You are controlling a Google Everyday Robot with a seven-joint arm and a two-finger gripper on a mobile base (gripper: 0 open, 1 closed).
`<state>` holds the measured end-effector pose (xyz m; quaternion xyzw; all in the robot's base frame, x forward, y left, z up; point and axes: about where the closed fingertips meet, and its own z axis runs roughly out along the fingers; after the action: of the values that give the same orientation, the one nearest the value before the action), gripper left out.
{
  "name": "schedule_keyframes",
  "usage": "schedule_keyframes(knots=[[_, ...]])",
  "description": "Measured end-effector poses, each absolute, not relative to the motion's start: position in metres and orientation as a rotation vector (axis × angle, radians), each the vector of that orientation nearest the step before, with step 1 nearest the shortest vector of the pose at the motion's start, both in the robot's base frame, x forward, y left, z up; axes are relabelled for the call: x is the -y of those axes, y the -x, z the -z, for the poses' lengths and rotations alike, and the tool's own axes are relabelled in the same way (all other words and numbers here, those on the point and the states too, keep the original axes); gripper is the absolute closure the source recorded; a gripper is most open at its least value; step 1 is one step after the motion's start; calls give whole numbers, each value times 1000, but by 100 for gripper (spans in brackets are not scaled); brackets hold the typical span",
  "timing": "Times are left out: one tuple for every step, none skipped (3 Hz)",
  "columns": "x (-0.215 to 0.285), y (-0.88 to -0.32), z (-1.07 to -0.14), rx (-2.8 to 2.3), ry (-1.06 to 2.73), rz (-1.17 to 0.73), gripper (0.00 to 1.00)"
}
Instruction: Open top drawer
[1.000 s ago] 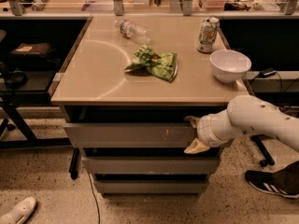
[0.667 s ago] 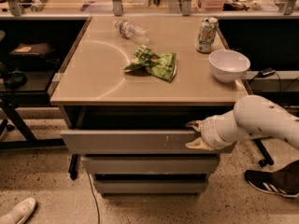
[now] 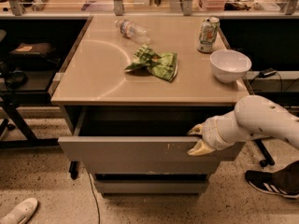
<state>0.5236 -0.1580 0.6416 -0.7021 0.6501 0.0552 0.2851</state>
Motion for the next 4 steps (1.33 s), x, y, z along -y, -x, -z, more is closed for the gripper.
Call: schedule_keyframes(knots=[[158,-524,-642,-1739,1878,-148,63],[161,-523,-640,-1730,1872,-193,40],[175,-484,-638,-1722,1886,-268,17],[178,-473,-639,-1719,1891,-280,19]])
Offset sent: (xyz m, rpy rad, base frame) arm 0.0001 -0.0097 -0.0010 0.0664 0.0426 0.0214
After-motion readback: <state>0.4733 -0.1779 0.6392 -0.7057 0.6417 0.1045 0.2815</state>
